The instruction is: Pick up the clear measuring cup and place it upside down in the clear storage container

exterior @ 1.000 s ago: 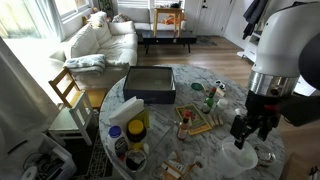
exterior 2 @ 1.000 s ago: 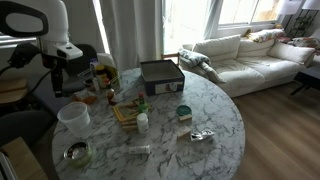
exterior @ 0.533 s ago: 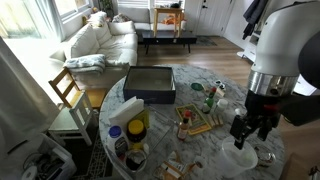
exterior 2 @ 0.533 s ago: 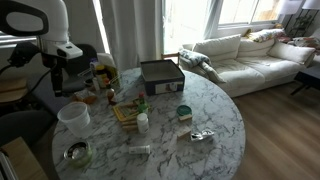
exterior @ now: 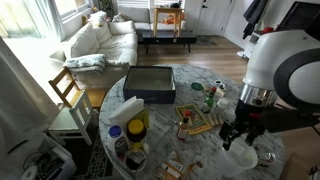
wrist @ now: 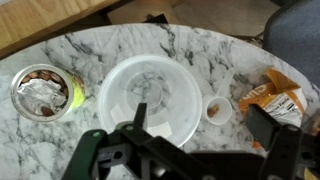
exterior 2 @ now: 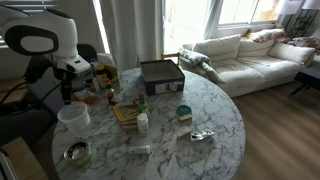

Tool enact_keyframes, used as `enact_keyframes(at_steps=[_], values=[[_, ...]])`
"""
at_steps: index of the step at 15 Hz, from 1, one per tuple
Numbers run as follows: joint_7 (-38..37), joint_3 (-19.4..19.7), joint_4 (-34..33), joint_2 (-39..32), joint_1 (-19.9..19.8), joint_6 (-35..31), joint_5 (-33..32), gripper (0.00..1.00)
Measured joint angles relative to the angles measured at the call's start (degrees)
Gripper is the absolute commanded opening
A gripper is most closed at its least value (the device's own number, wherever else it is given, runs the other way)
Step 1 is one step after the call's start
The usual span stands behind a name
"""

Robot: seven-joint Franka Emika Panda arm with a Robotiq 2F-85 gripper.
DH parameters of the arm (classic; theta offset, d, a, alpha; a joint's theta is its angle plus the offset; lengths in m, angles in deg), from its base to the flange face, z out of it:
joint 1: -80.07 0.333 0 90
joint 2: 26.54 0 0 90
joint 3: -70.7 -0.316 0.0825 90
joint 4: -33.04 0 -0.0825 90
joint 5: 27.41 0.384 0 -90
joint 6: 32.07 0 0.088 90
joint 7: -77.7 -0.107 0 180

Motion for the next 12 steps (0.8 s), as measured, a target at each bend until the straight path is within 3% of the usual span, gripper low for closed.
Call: enact_keyframes(at_steps=[2,3,5,12], values=[[-0.01,-0.12,1.03,-1.62,0.02,-5.77,-0.22,0.84],[-0.01,-0.15,1.53,-2.44,0.02,-8.33,-0.24,0.65],[-0.13,-0.16,2.18,-4.22,0.03,-12.22,-0.23,0.49],[-8.29,-0.16,2.78,-8.62,-0.54,-16.85,-4.84,0.00]])
